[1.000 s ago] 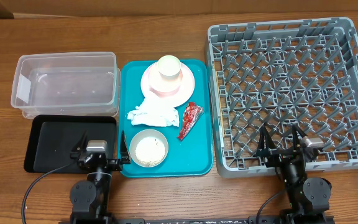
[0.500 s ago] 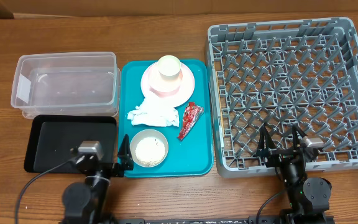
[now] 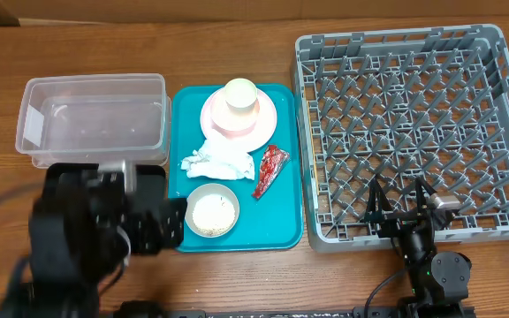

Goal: Sort waste into correct bins and load items into the dishwasher
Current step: 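Move the left gripper to the grey rice bowl and grasp its rim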

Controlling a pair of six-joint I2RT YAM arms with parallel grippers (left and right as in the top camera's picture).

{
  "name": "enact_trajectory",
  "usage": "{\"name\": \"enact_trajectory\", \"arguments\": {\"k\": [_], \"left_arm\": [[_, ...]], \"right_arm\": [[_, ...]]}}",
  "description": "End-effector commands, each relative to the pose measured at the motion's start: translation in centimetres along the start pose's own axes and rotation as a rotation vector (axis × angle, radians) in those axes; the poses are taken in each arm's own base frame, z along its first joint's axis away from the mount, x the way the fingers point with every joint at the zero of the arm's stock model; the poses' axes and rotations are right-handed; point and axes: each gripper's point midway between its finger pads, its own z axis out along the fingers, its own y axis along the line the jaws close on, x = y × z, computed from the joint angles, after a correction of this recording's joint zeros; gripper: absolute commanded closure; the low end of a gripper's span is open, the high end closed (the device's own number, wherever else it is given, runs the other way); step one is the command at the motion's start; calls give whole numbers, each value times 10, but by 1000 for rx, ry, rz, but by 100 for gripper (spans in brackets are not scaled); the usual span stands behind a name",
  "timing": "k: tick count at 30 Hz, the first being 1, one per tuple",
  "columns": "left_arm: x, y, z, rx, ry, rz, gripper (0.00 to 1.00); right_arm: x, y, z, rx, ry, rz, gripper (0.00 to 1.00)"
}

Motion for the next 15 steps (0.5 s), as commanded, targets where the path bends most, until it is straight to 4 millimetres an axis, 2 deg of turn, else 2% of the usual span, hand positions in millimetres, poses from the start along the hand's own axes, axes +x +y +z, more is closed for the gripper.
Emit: {"name": "enact_trajectory", "arguments": {"k": [1,4,7,8,9,10,12,15], "left_arm": [[-17,-17,13,70,141,-23,0],[-17,-22,32,112,232,-57,0],[-8,-22,50,135,349,-96,1],[-5,-20,55,129,377,-109,22],[-3,-19,61,125,407,-122,52],[-1,-16,66,117,437,-134,70],[4,-13,74,105,487,-155,95],[14,-10,82,87,559,-175,96]], "right_arm": [[1,-2,0,8,-7,2,0],[1,-2,0,8,-7,2,0],[1,-2,0,8,-7,2,0],[1,-2,0,8,-7,2,0],[1,-2,0,8,-7,2,0],[1,-2,0,8,-7,2,0],[1,-2,0,8,-7,2,0],[1,-2,0,8,-7,2,0]]}}
